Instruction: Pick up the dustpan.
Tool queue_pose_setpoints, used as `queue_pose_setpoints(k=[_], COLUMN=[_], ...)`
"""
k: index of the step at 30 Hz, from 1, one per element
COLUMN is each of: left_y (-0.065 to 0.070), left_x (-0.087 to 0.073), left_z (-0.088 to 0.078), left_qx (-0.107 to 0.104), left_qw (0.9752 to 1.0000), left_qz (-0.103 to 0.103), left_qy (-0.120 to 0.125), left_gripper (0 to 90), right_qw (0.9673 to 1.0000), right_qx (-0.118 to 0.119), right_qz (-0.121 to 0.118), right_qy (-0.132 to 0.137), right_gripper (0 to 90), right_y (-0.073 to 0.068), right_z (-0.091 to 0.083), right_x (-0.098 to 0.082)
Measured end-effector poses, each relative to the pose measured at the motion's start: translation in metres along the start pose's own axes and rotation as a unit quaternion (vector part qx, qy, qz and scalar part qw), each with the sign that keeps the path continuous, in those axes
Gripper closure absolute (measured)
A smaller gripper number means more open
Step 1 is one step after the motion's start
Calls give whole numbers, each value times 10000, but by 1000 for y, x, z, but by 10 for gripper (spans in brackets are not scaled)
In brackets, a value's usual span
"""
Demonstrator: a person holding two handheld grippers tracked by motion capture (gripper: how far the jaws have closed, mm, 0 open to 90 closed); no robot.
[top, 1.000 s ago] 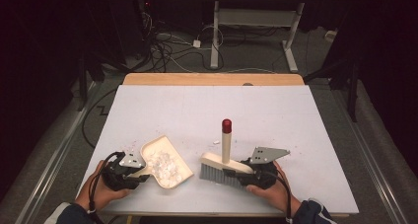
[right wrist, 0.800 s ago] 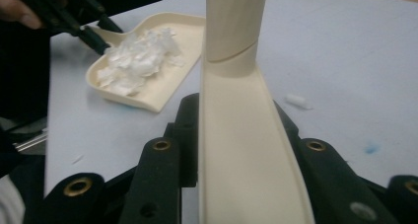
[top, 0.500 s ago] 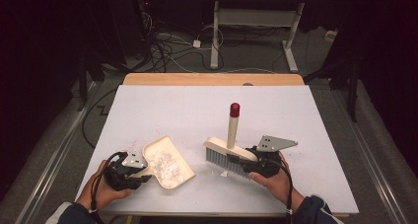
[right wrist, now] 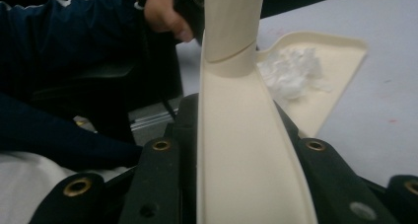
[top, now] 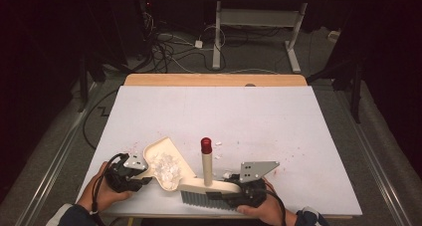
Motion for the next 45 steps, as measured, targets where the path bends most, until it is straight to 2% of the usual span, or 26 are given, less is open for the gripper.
queue_pose_setpoints(k=[2, 5, 17, 21, 27, 32, 37, 38, 40, 43, 45], left_y=[0, 0, 0, 0, 0, 1, 4, 4, 4, 4, 3], left_x=[0, 0, 0, 0, 0, 2, 6, 6, 5, 5, 4], left_z=[0, 0, 0, 0, 1, 1, -1, -2, -2, -1, -1], left_qx=[-3, -1, 9, 12, 16, -9, 10, 5, -3, -22, -19], left_qw=[10000, 10000, 10000, 10000, 10000, 10000, 9999, 9999, 9999, 9999, 9999], left_qz=[1, 0, -3, -2, 1, 50, 158, 159, 156, 136, 134], left_qy=[-3, -2, -8, -11, -13, -39, -37, -16, -17, -36, -37], left_gripper=[636, 636, 635, 635, 636, 636, 635, 635, 636, 635, 635], right_qw=[9999, 9996, 9974, 9954, 9907, 9866, 9827, 9824, 9839, 9858, 9895], right_qx=[78, 54, -624, -889, -1346, -1627, -1851, -1864, -1776, -1646, -1386], right_qz=[-17, -68, -127, -161, -117, -101, -4, 23, 62, -82, -55], right_qy=[-121, -280, -330, -323, -175, -88, 41, 88, 203, 333, 405], right_gripper=[677, 677, 677, 677, 677, 677, 678, 677, 677, 677, 677], right_y=[-3, -3, 28, 39, 64, 84, 95, 95, 92, 79, 68], right_z=[6, 12, -3, -12, -25, -25, -25, -26, -31, -38, -40], right_x=[-5, -11, -16, -15, -12, -8, -4, -2, 2, 9, 12])
Point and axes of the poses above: each handheld gripper's, and its own axes: z roughly forward along the jaws, x roughly out of its top, y roughly to its right, the point moved 4 cm from there along z, roughly forward along the jaws, and after that the axes turned 11 degrees about -x, right-handed, at the moved point
